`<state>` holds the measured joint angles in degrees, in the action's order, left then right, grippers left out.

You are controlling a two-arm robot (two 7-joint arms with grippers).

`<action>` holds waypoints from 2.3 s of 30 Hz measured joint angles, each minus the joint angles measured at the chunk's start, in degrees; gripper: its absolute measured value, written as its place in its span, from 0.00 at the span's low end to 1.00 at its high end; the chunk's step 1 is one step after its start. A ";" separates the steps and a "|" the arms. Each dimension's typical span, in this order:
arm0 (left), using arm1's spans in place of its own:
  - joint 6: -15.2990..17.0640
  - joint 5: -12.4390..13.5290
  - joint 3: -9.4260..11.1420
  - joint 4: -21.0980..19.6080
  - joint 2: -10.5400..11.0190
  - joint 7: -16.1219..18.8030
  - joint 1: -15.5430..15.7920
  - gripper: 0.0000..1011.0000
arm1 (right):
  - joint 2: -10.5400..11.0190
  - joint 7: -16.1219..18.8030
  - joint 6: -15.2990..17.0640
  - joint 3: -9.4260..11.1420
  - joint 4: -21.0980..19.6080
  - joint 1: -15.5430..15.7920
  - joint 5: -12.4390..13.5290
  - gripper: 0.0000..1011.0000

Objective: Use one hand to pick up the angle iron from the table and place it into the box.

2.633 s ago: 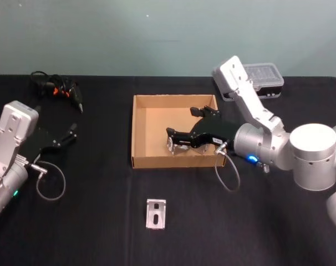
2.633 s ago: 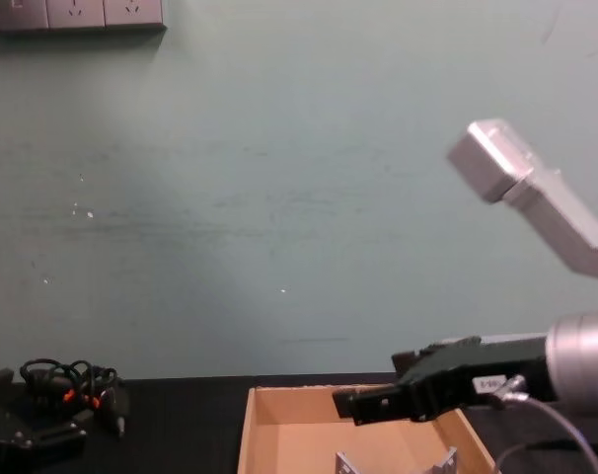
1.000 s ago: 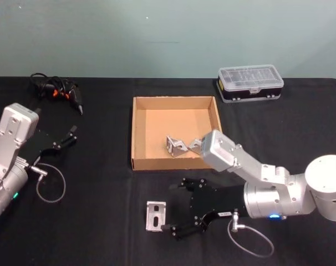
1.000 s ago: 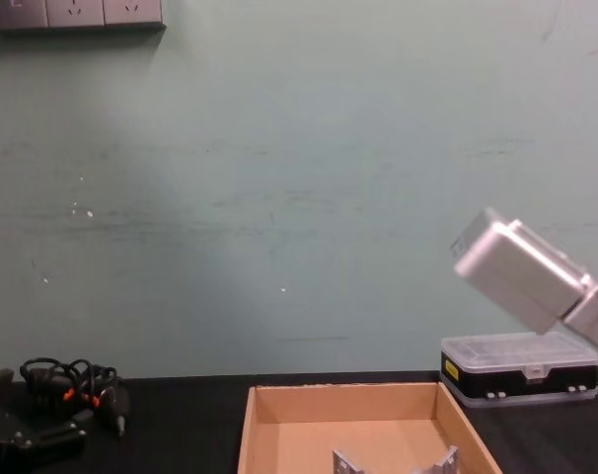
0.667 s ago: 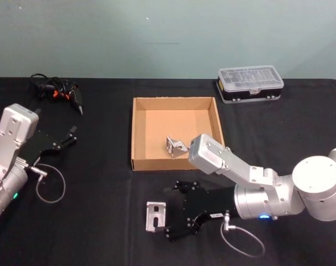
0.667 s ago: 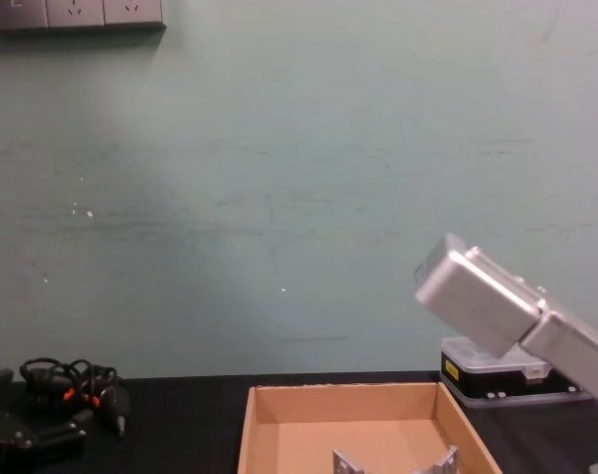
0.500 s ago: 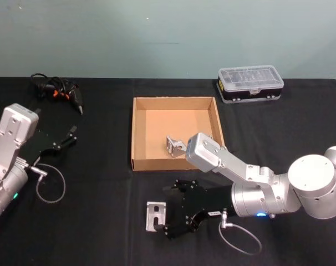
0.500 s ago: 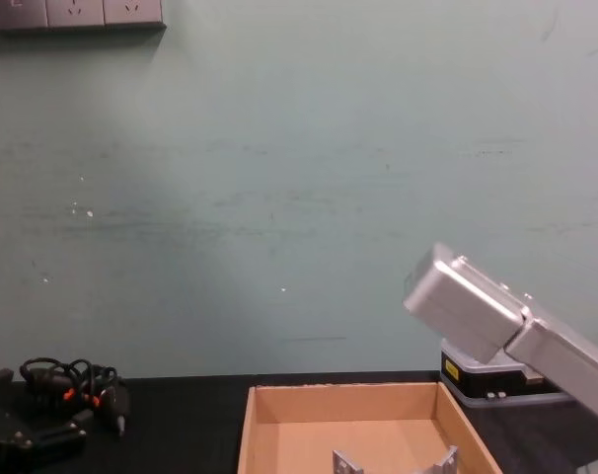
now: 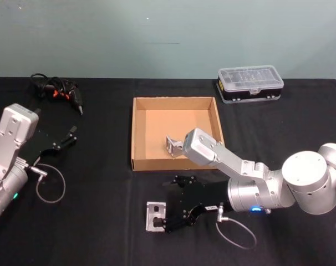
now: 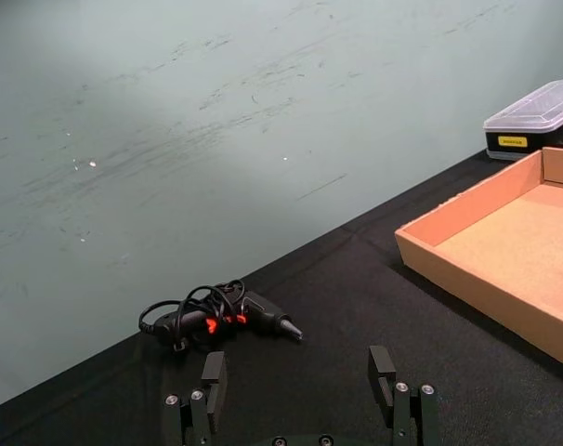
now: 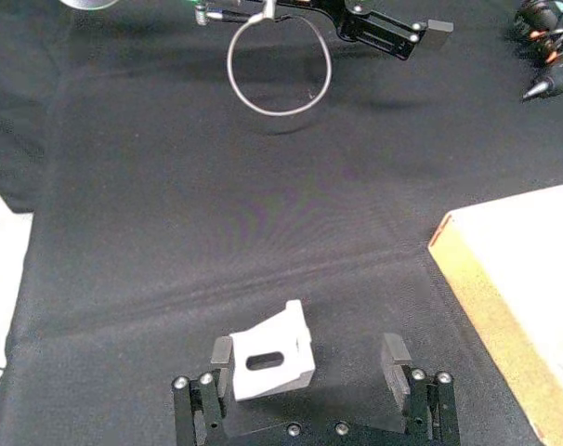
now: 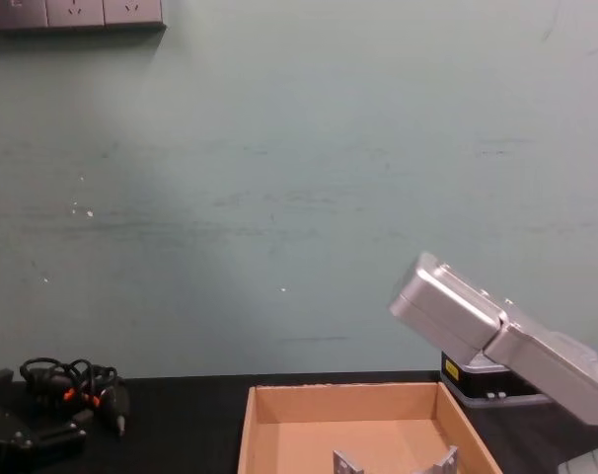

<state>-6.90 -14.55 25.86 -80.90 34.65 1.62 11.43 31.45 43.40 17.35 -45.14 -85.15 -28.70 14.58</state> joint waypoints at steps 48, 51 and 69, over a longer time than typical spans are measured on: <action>0.00 0.00 0.00 0.00 0.00 0.00 0.00 0.99 | -1.85 -1.13 -0.27 -0.40 2.48 0.12 -0.41 0.14; 0.00 0.00 0.00 0.00 0.00 0.00 0.00 0.99 | -1.85 -1.35 -0.21 -0.29 2.42 0.20 -0.44 0.11; 0.00 0.00 0.00 0.00 0.00 0.00 0.00 0.99 | -1.24 -3.20 -0.48 2.02 -0.14 1.64 0.53 0.11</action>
<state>-6.91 -14.55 25.86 -80.90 34.64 1.62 11.43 30.22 40.20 16.88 -43.12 -85.30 -27.06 15.11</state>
